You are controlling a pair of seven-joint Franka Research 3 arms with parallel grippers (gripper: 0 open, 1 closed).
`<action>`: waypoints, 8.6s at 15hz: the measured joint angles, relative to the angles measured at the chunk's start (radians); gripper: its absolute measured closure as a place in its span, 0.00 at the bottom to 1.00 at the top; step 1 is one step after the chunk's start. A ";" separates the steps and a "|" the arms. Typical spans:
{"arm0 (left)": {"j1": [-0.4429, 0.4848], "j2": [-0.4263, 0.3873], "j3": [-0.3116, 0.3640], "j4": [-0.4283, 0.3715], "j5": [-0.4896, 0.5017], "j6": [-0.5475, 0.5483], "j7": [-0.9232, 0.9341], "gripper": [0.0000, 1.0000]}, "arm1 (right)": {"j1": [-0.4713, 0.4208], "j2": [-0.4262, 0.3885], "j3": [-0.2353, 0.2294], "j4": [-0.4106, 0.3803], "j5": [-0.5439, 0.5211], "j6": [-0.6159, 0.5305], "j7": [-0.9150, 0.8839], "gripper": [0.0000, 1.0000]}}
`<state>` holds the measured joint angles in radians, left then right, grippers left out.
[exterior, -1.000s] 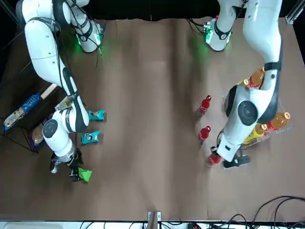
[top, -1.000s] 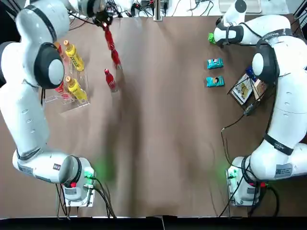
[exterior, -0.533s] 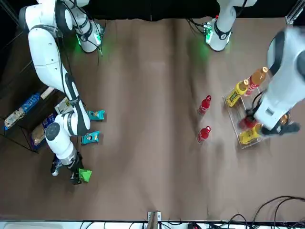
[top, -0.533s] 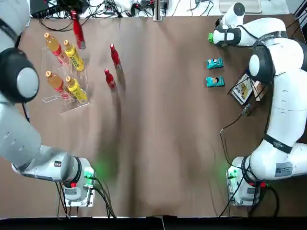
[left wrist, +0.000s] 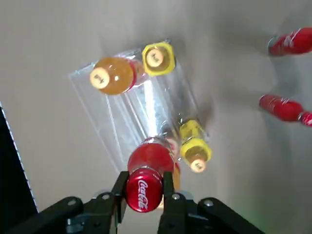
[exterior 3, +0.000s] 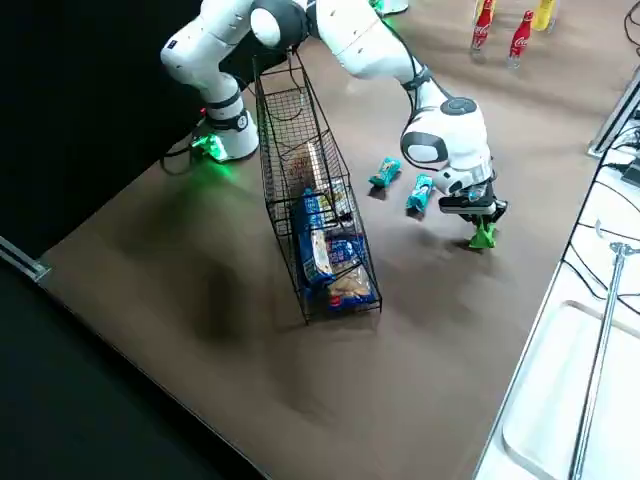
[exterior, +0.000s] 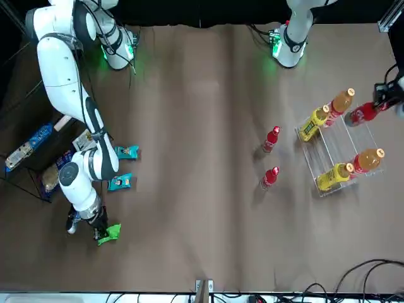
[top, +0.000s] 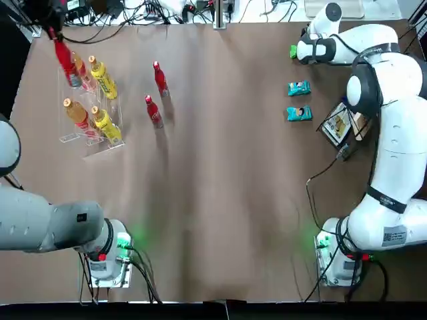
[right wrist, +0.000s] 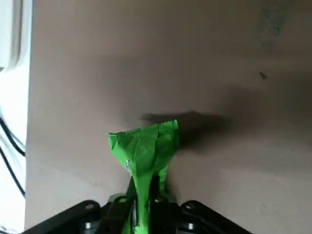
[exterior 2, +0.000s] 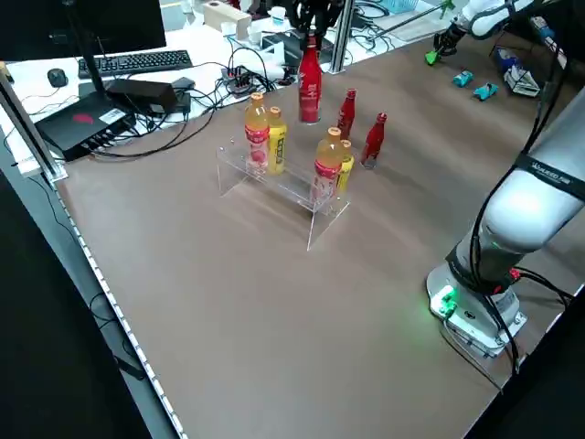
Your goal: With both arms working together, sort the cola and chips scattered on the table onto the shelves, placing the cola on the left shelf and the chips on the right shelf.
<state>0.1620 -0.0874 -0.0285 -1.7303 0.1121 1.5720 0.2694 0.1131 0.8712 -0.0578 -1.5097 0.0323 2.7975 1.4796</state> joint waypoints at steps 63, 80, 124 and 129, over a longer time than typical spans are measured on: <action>-0.327 0.365 -0.149 -0.239 -0.032 0.864 -0.668 0.07 | 0.140 -0.550 -0.240 -0.003 -0.007 -1.196 -0.359 0.59; -0.344 0.402 -0.149 -0.187 0.071 0.822 -0.857 0.58 | 0.277 -0.246 -0.212 -0.184 0.145 -0.661 -0.010 0.44; 0.345 0.016 -0.139 -0.201 -0.013 0.264 0.330 0.68 | 0.254 -0.701 -0.440 0.050 -0.357 -1.590 -0.803 0.81; 0.373 -0.005 -0.140 -0.292 -0.052 0.351 0.353 0.68 | 0.224 -0.701 -0.481 0.034 -0.374 -1.586 -0.826 0.81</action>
<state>0.5348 -0.0924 -0.1682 -2.0226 0.0601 1.9232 0.6225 0.3367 0.1707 -0.5387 -1.4756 -0.3413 1.2112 0.6537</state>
